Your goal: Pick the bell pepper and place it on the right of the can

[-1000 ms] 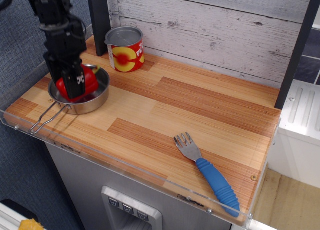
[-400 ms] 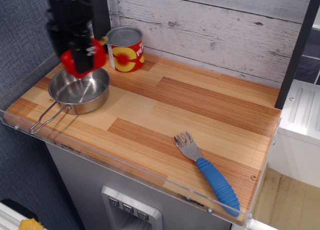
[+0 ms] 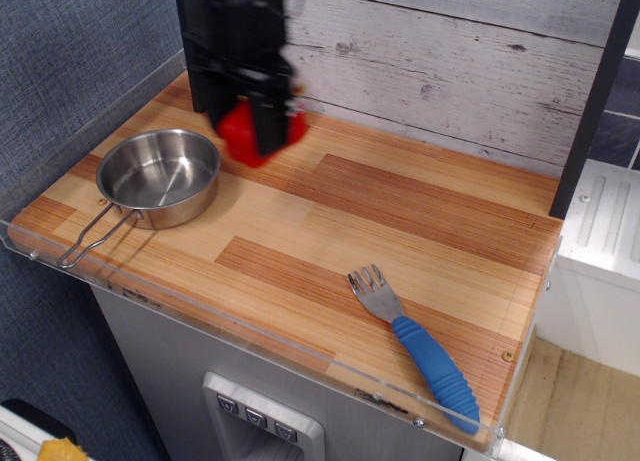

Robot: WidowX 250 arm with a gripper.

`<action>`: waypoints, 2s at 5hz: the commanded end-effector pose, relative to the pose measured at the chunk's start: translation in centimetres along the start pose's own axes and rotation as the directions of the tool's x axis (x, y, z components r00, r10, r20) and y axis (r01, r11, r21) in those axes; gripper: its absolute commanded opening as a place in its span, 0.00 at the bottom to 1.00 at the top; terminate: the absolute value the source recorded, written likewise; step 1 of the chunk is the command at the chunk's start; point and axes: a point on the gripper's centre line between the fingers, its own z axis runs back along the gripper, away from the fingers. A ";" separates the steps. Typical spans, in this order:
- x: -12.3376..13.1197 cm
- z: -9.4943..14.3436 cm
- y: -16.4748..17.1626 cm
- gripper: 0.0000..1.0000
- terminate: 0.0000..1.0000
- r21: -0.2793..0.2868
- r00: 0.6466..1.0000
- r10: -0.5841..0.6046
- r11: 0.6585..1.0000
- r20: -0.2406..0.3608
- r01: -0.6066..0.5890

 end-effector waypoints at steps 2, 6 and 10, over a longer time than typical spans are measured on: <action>7.3 -2.2 -3.5 0.00 0.00 -0.030 0.983 0.169 0.985 0.074 -0.167; 8.4 -3.9 -3.4 1.00 0.00 -0.021 0.975 0.215 0.977 0.054 -0.214; 6.9 1.7 -4.6 1.00 0.00 0.020 0.981 0.167 0.985 0.096 -0.170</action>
